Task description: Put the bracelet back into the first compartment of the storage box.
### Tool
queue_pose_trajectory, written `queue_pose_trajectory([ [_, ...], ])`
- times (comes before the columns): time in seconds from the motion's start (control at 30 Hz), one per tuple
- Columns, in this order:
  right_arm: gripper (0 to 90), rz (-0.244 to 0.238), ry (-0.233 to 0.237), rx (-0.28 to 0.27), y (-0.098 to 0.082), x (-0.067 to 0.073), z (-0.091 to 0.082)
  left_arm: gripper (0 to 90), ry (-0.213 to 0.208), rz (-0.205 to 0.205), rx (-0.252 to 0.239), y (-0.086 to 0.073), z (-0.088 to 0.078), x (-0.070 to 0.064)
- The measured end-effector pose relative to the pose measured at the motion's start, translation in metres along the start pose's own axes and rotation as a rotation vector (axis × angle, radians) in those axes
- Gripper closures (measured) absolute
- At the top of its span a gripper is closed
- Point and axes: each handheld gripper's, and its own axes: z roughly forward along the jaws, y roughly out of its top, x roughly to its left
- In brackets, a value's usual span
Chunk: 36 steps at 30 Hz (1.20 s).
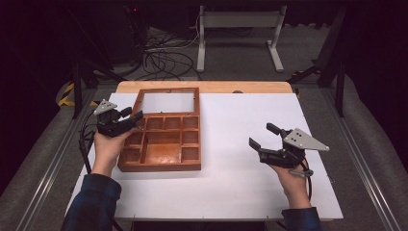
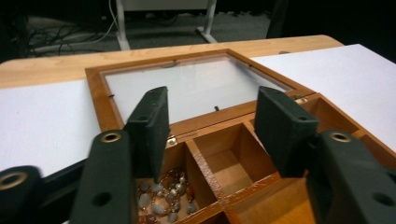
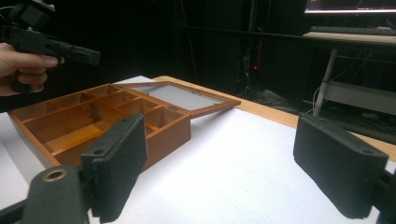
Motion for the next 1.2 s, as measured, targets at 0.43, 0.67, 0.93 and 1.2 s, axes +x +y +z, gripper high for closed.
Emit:
queue_pose_trajectory([
  [0.43, 17.1, 0.009, -0.011, 0.007, -0.003, -0.005, -0.001, 24.7, -0.041, 0.055, -0.085, 0.002, -0.013, -0.015],
  [0.67, 16.4, 0.008, -0.008, 0.005, -0.003, -0.006, -0.001, 20.1, -0.058, 0.090, -0.105, 0.000, -0.018, -0.025],
  [0.93, 13.9, 0.025, -0.003, -0.001, -0.004, -0.009, -0.003, 16.3, -0.058, 0.131, -0.135, -0.004, -0.028, -0.036],
  [1.2, 11.1, 0.027, -0.002, -0.002, -0.004, -0.011, -0.004, 12.3, -0.056, 0.139, -0.157, -0.007, -0.033, -0.041],
])
